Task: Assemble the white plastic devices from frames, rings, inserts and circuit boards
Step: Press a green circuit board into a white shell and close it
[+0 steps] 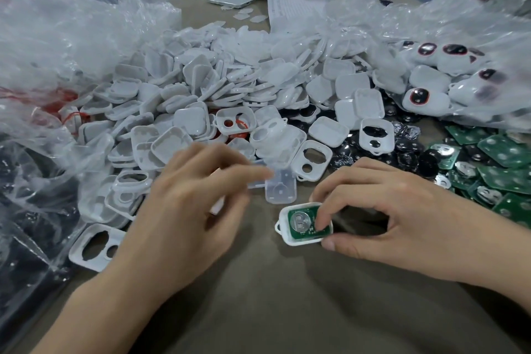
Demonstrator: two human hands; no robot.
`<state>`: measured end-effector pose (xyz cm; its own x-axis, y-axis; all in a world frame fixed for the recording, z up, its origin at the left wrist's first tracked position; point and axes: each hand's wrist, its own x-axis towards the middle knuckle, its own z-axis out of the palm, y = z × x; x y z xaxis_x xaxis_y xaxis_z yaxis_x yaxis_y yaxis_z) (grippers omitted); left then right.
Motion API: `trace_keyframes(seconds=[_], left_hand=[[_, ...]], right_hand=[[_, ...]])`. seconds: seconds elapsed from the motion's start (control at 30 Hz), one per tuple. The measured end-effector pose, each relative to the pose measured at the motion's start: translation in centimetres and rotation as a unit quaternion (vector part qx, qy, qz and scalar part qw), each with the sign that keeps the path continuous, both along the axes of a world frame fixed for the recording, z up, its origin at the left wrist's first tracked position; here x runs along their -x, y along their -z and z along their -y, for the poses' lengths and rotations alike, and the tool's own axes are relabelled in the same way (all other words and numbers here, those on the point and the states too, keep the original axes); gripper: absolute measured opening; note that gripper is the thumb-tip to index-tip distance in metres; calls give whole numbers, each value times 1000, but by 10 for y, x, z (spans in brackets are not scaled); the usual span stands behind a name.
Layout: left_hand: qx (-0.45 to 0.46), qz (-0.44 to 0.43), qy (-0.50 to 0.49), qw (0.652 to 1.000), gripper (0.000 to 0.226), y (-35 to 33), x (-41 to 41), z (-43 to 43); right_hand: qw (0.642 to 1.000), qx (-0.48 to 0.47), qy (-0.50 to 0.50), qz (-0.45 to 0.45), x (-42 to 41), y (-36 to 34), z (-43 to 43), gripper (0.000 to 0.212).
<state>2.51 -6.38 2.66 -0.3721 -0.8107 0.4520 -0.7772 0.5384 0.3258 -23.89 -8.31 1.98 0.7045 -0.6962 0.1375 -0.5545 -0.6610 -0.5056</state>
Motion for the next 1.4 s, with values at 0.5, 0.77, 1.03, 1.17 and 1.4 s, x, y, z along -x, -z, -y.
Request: trace_keyframes(seconds=[0.5, 0.77, 1.03, 1.17, 1.4], left_hand=[[4, -36, -131, 991, 27, 7, -10, 11], [-16, -23, -130, 991, 28, 6, -7, 10], [-53, 26, -92, 994, 26, -6, -24, 11], [-73, 70, -72, 992, 34, -3, -27, 10], [-50, 75, -85, 992, 24, 6, -26, 14]], right_hand=[[999, -13, 35, 0, -2, -10, -11, 57], [999, -8, 30, -3, -2, -10, -11, 56], [999, -2, 49, -21, -1, -6, -8, 69], [998, -7, 60, -3, -1, -7, -8, 71], [992, 2, 102, 76, 0, -7, -5, 60]])
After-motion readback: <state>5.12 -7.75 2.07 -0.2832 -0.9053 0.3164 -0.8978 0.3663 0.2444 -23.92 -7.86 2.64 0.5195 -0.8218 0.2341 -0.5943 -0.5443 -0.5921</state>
